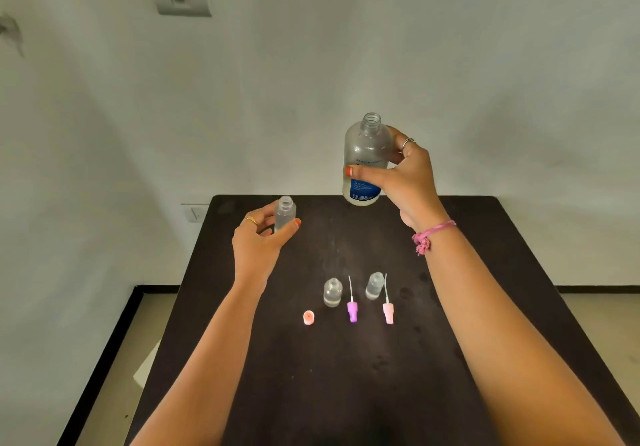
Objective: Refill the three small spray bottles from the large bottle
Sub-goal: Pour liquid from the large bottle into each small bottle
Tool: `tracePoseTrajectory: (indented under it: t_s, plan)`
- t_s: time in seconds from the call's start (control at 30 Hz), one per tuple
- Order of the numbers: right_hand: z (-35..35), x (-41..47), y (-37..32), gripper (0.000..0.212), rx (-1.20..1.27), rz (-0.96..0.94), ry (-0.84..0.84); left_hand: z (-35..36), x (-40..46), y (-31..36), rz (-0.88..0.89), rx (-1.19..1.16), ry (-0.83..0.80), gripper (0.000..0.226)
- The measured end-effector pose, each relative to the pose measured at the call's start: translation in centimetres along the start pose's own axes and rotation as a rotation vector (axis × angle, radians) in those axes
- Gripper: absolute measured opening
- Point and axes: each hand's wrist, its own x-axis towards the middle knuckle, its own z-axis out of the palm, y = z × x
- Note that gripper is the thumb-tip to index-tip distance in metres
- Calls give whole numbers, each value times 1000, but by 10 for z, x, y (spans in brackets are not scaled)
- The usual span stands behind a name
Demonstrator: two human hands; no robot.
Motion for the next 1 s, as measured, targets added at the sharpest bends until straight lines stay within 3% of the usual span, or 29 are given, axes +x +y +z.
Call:
tracePoseTrajectory:
  t_s: [0.53, 1.0]
  plan:
    - [10, -29, 68, 71, -91, 79, 75, -4, -10, -110, -324, 203, -118, 49]
    - [-1, -47, 107, 72, -182, 136, 106, 11, -18, -150, -430, 292, -176, 48]
